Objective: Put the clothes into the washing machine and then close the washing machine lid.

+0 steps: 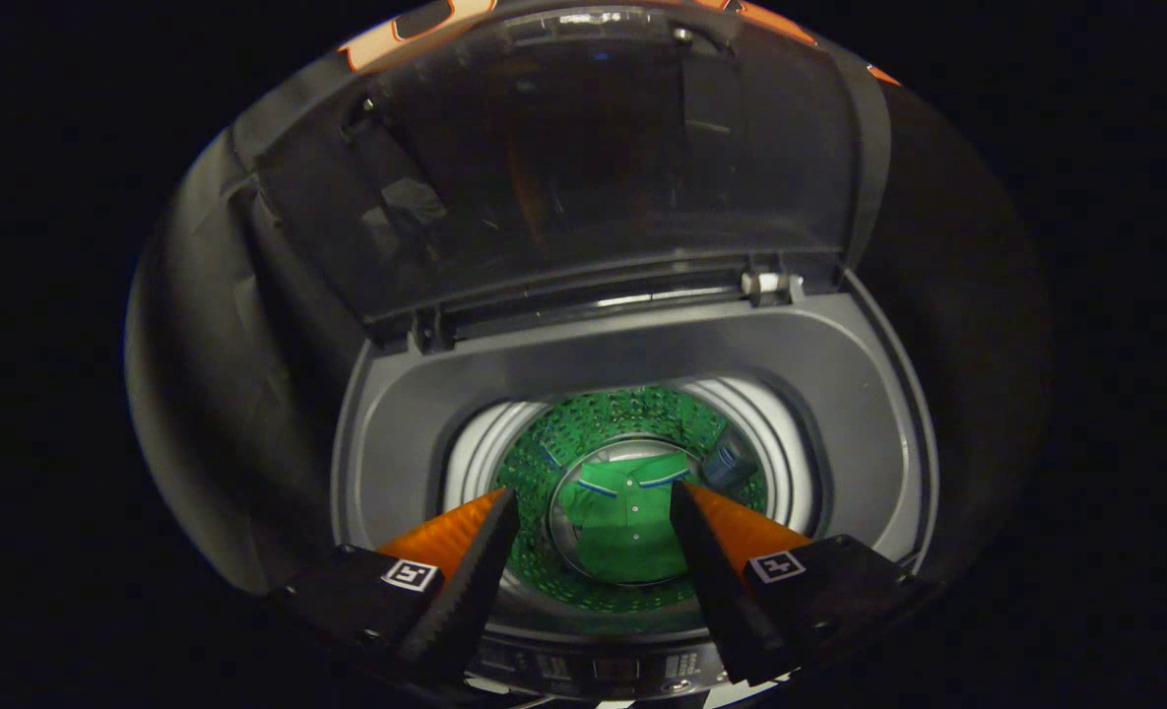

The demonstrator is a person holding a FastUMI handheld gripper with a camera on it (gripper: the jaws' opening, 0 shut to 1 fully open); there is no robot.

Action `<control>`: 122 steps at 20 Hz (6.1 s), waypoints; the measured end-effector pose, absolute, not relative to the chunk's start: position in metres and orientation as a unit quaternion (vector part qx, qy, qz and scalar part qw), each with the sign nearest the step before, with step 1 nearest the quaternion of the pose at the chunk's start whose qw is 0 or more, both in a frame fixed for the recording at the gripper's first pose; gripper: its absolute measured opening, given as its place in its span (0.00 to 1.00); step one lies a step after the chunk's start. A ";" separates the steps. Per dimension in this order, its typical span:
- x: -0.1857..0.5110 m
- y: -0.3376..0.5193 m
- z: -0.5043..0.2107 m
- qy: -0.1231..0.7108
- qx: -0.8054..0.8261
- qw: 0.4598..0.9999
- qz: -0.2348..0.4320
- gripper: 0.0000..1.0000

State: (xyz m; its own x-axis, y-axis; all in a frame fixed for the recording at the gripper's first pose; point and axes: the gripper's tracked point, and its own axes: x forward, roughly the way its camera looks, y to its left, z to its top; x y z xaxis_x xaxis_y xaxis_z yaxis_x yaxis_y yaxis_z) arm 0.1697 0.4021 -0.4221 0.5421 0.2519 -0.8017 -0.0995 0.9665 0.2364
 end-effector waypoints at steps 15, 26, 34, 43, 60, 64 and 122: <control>0.268 0.404 -0.214 0.299 0.085 0.941 0.134 0.98; 0.338 0.399 -0.169 0.254 0.071 0.957 0.124 0.98; 0.366 0.411 -0.198 0.263 0.045 0.958 0.104 0.98; 0.332 0.409 -0.195 0.215 0.035 0.972 0.084 0.97; 0.246 0.399 -0.201 0.077 0.032 0.993 0.087 0.97; 0.239 0.399 -0.206 0.069 0.033 0.993 0.091 0.97; -0.004 -0.004 0.007 0.010 0.013 0.995 0.101 0.98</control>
